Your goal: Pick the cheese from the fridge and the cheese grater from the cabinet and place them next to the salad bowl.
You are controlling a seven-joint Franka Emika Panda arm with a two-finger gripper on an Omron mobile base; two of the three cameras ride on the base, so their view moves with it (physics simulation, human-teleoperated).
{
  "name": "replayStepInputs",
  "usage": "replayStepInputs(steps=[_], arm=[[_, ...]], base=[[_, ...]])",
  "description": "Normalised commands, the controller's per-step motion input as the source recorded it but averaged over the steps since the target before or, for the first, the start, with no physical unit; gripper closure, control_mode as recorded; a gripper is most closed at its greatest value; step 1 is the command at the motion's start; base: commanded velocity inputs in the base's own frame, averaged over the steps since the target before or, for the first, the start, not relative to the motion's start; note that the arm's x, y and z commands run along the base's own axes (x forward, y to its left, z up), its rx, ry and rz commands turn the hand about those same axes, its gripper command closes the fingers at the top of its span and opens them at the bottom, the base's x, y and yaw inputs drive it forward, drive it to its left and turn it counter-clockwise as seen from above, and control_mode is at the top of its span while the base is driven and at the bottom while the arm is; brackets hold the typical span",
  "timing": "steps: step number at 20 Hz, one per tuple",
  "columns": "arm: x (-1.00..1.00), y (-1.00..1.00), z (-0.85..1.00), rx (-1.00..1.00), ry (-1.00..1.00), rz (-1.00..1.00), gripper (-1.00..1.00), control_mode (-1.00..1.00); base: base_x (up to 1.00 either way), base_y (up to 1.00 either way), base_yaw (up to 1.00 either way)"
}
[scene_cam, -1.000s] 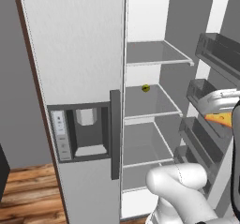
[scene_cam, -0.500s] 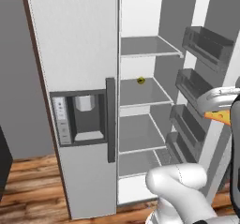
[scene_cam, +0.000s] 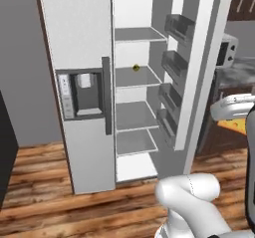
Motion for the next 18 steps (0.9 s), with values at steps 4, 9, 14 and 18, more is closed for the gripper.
replayStepInputs(steps=[4,9,14,18], arm=[[0.0,0.0,0.0,0.0,0.0,0.0,1.0,1.0],[0.0,0.0,0.0,0.0,0.0,0.0,1.0,1.0],[0.0,0.0,0.0,0.0,0.0,0.0,1.0,1.0],[0.0,0.0,0.0,0.0,0.0,0.0,1.0,1.0]], base=[[-0.41,0.0,-0.57],[-0.08,0.0,-0.86],[-0.01,0.0,-0.83],[0.0,-0.07,-0.69]])
